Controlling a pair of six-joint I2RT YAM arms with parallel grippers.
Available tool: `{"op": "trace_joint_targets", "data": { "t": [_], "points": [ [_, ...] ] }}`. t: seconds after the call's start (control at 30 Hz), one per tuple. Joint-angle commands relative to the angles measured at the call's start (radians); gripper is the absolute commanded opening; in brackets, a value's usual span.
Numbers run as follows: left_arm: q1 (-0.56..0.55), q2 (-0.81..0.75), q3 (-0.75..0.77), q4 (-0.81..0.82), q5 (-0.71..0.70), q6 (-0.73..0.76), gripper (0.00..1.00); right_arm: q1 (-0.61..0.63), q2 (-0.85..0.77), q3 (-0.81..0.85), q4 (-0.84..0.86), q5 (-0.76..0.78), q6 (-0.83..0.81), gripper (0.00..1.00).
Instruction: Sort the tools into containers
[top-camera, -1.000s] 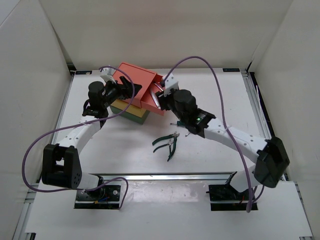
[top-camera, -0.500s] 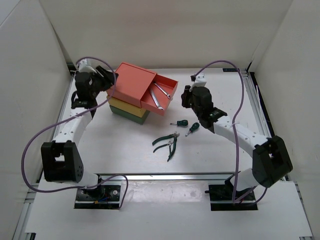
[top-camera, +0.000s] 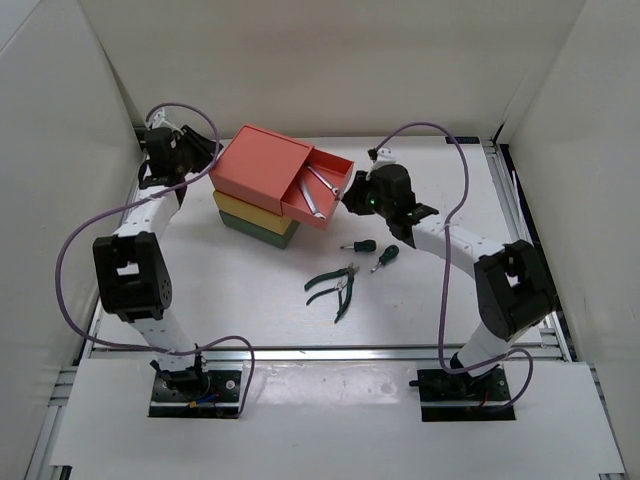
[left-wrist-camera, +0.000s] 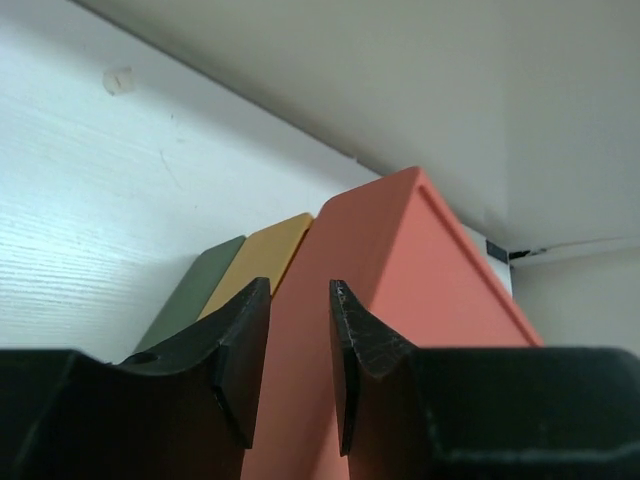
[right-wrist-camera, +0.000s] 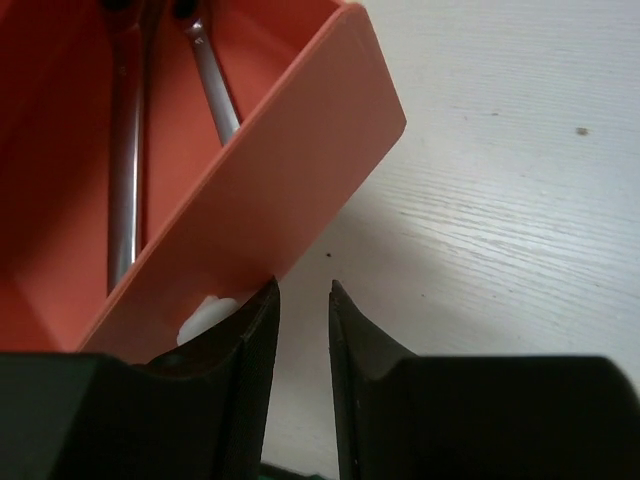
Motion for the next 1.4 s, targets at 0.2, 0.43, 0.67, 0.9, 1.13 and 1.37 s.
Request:
{"op": "trace_joint_targets", "data": {
  "t": [0.2,0.43,0.67,0.9,1.13,1.37],
  "points": [
    [-0.008,0.053,-0.003,0.003,0.090,-0.008,0.39,0.046,0.049,0.161,0.065,-0.120,0.062,0.30],
    [-0.014,0.065,-0.030,0.023,0.124,-0.022,0.39,0.068,0.151,0.293,0.036,-0.166,0.074,0.30],
    [-0.020,0.073,-0.085,0.042,0.149,-0.026,0.39,0.086,0.279,0.403,0.040,-0.224,0.109,0.31],
    [-0.017,0.054,-0.096,0.019,0.136,-0.005,0.43,0.071,0.280,0.393,0.081,-0.290,0.114,0.39],
    [0.011,-0.031,0.031,-0.164,0.014,0.047,0.82,-0.030,0.178,0.097,0.370,-0.381,0.252,0.57],
    [-0.038,-0.171,0.034,-0.133,-0.085,0.084,0.96,-0.095,0.316,0.011,0.814,-0.626,0.497,0.58]
  ]
}}
